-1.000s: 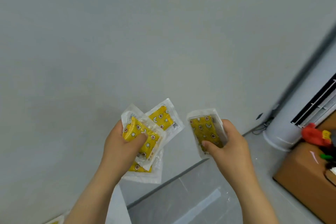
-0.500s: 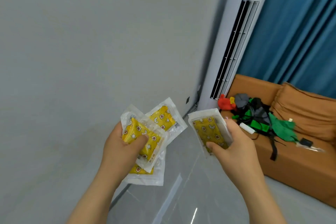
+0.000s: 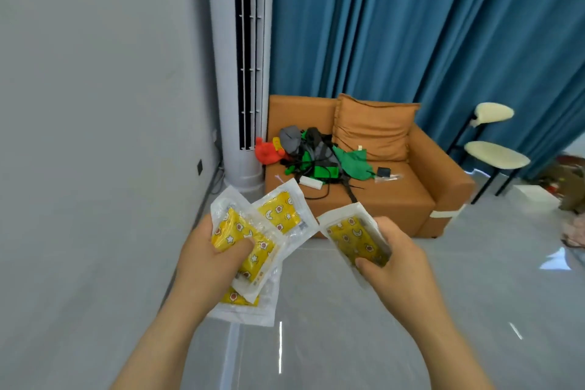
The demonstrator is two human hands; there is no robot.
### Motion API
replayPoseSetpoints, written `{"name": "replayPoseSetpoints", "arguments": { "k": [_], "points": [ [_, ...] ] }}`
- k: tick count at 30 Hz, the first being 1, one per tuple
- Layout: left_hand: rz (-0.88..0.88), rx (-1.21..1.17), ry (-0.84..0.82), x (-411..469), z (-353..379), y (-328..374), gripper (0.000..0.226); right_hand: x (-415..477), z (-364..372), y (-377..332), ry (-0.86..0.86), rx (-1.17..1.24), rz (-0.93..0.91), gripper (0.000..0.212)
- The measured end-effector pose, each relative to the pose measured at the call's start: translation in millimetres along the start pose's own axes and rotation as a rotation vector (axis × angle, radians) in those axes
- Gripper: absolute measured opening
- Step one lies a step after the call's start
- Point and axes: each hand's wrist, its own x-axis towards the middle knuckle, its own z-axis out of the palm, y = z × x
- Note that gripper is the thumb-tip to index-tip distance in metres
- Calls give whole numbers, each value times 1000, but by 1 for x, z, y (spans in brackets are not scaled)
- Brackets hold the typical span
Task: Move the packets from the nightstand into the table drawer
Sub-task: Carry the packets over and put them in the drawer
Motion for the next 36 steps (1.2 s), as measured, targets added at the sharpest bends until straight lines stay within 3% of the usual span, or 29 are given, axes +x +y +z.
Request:
{"name": "replayPoseSetpoints", "arguments": {
  "k": [12, 26, 36],
  "points": [
    [6, 112, -478, 90, 180, -10, 28, 26, -48, 130, 223, -109, 417, 35],
    [101, 276, -781, 95, 459, 36, 22, 70, -200, 304, 327, -98, 624, 28],
    [122, 330, -1003, 123, 623, 67, 21, 110, -264, 400, 459, -102, 809, 23]
  ]
}}
